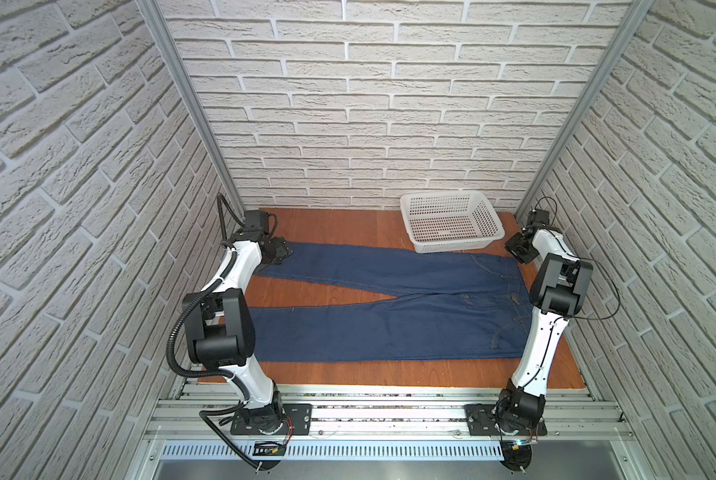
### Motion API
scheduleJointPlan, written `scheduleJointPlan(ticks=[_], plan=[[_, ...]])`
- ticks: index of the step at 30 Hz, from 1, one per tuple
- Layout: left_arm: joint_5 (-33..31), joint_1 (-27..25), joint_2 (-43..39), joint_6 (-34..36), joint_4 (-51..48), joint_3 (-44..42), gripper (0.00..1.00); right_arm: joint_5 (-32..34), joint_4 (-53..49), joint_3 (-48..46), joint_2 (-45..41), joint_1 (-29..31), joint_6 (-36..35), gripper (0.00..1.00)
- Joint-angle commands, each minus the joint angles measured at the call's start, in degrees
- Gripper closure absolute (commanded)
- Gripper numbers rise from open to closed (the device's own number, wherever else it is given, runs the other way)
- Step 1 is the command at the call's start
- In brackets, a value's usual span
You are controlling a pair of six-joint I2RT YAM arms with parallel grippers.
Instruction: Fold and stack the trousers
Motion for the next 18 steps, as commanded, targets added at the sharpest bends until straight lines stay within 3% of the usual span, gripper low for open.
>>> scheduleJointPlan(ticks=[1, 9, 18], plan=[[-1.0, 0.5, -1.9, 0.5, 1.3, -0.5, 0.13, -3.1, -2.6, 0.3, 1.0, -0.2, 0.3, 0.71], [-1.1, 0.9, -1.8, 0.4, 1.3, -0.6, 0.13, -3.8, -1.9, -2.4, -2.6, -0.5, 0.6, 0.94], [-0.4, 3.4, 1.7, -0.1, 0.3, 3.3, 0.14, -0.6, 4.6, -19.0, -16.9, -1.5, 3.8, 0.95]])
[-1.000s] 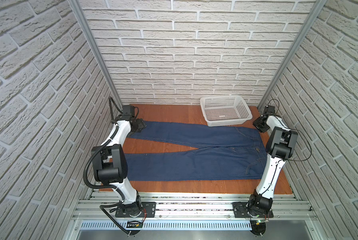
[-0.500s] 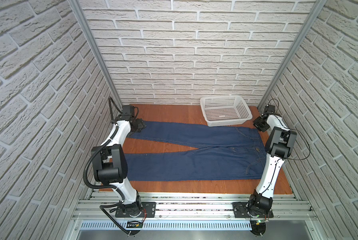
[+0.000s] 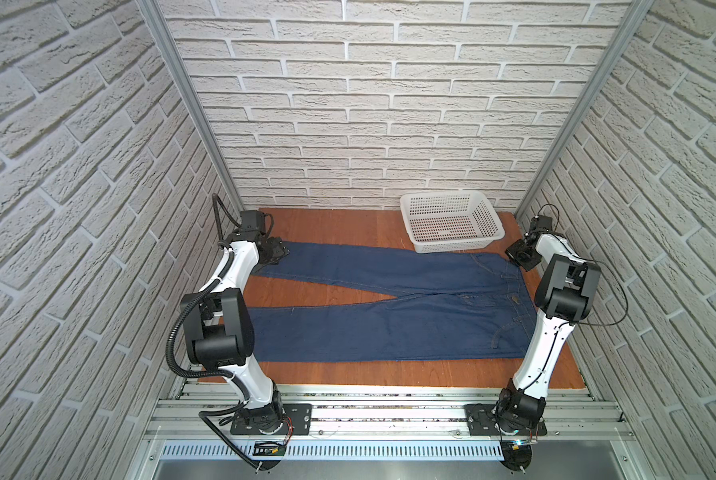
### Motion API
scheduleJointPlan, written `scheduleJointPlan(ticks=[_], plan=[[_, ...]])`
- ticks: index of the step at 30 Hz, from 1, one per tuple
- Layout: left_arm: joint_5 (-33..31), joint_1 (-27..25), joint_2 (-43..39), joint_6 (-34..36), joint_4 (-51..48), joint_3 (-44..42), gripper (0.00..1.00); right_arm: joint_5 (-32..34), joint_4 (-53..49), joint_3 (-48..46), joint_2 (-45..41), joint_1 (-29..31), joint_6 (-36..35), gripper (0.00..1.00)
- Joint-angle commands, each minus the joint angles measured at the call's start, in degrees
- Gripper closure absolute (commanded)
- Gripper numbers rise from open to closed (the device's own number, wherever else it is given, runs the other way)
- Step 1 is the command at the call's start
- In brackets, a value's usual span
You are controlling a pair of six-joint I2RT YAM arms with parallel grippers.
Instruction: Fold and stack the trousers
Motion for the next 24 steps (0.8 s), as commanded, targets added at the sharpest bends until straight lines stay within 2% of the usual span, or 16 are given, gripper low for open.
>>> scheduleJointPlan(ticks=[1, 7, 15, 19, 20, 24], plan=[[-0.3, 1.7, 2.3, -0.1, 0.5, 3.8, 0.14, 1.9, 4.1, -7.6, -9.8, -0.7, 2.7, 0.95], [1.0, 2.2, 8.4, 0.2, -1.5, 10.8, 0.14, 1.6, 10.5, -19.5, -21.1, -2.2, 4.4, 0.95], [1.6, 2.8, 15.7, 0.6, -4.9, 18.9, 0.15, -2.9, 11.5, -21.8, -28.1, -3.3, 4.0, 0.95], [1.8, 3.0, 19.6, 0.9, -7.9, 23.4, 0.14, -4.1, 10.9, -20.8, -27.2, -3.9, 3.4, 0.95], [1.7, 3.0, 20.0, 1.0, -8.2, 23.9, 0.14, -4.5, 10.5, -20.1, -26.2, -4.1, 3.2, 0.94], [1.7, 2.9, 20.2, 0.5, -8.0, 23.9, 0.14, -7.4, 8.2, -15.4, -19.7, -4.4, 1.8, 0.73]])
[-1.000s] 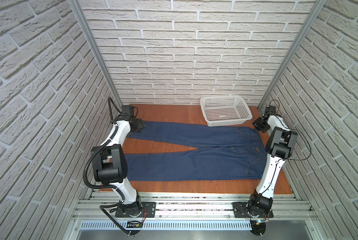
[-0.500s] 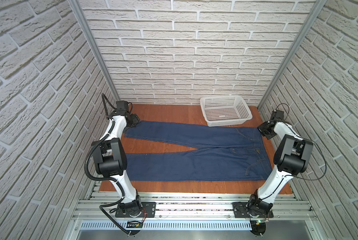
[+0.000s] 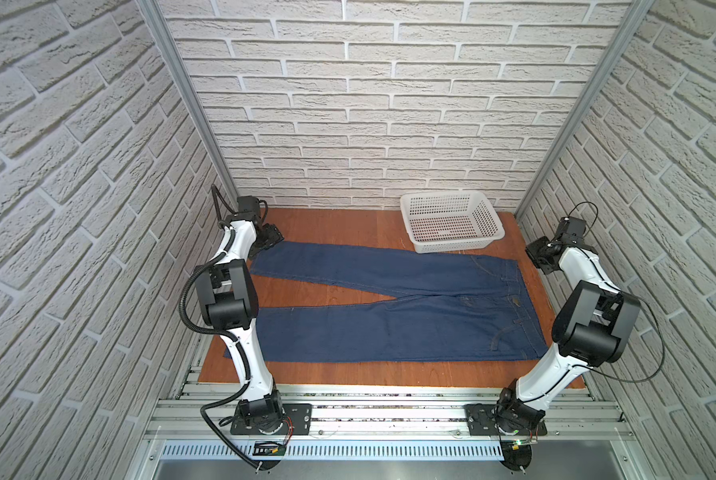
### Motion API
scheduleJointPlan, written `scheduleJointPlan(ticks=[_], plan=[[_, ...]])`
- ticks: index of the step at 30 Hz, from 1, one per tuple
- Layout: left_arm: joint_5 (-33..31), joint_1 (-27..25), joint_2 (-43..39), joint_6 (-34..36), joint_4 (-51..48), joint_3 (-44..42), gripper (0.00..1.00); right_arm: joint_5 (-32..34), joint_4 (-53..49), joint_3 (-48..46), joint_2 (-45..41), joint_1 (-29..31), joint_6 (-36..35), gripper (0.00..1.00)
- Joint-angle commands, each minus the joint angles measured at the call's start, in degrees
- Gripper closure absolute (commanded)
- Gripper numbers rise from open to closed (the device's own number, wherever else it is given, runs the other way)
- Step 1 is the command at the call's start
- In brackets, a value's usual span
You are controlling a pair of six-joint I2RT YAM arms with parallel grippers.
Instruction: Fold and stack the trousers
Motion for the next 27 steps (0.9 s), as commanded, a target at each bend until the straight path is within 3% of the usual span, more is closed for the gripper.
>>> scheduleJointPlan(ticks=[1, 10, 22, 27], plan=[[0.3, 0.6, 0.2, 0.2, -1.5, 0.9, 0.14, -3.3, -1.4, 4.6, 5.7, -0.5, -1.6, 0.70], [0.2, 0.6, -1.5, -0.1, 0.4, -1.8, 0.14, -5.5, -4.2, 14.4, 19.1, -0.8, -5.4, 0.58], [-0.4, 0.7, -3.4, 0.4, 2.7, -3.9, 0.13, -4.6, -7.1, 24.0, 27.1, -0.9, -7.7, 0.57], [-0.5, 0.8, -3.0, 0.5, 3.0, -4.1, 0.13, -7.6, -8.1, 27.0, 30.6, -0.6, -7.5, 0.59]])
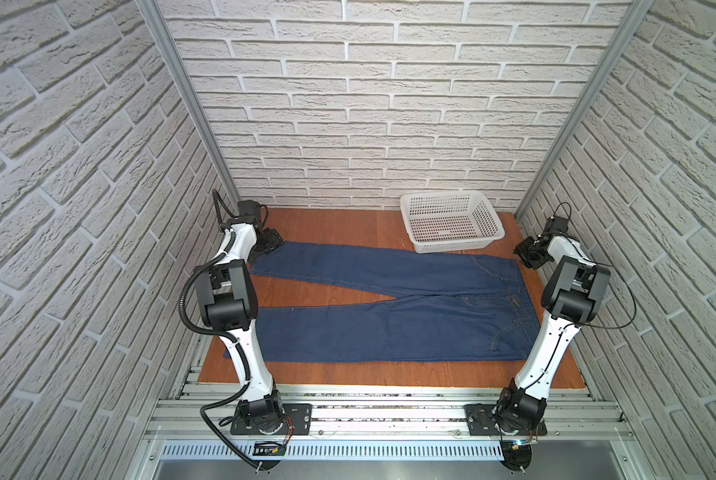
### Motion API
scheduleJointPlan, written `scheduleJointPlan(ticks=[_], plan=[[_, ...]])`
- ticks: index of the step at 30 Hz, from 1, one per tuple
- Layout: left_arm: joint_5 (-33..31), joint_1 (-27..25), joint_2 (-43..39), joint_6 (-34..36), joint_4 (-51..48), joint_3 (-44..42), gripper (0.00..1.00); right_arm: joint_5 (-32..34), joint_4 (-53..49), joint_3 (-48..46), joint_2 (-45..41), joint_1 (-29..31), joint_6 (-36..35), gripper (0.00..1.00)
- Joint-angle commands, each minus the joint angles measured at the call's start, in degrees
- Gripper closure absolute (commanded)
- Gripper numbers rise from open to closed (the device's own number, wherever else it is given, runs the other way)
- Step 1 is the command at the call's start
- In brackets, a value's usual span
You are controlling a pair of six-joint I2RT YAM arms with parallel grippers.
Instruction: Fold and stack the trousers
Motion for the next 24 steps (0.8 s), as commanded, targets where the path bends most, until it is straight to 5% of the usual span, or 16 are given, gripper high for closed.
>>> scheduleJointPlan(ticks=[1, 12, 24], plan=[[-0.5, 0.7, -2.1, 0.5, 1.8, -0.7, 0.13, -2.5, -1.8, 1.9, 2.2, 0.2, -1.0, 0.59], [-0.6, 1.3, -2.8, 0.4, 2.3, -1.7, 0.13, -2.2, -6.3, -0.4, -0.4, 1.3, -3.5, 0.63], [-1.2, 1.8, -3.5, 0.7, 2.3, -2.4, 0.13, 9.2, -16.5, 2.4, 1.9, 5.4, -6.8, 0.65]])
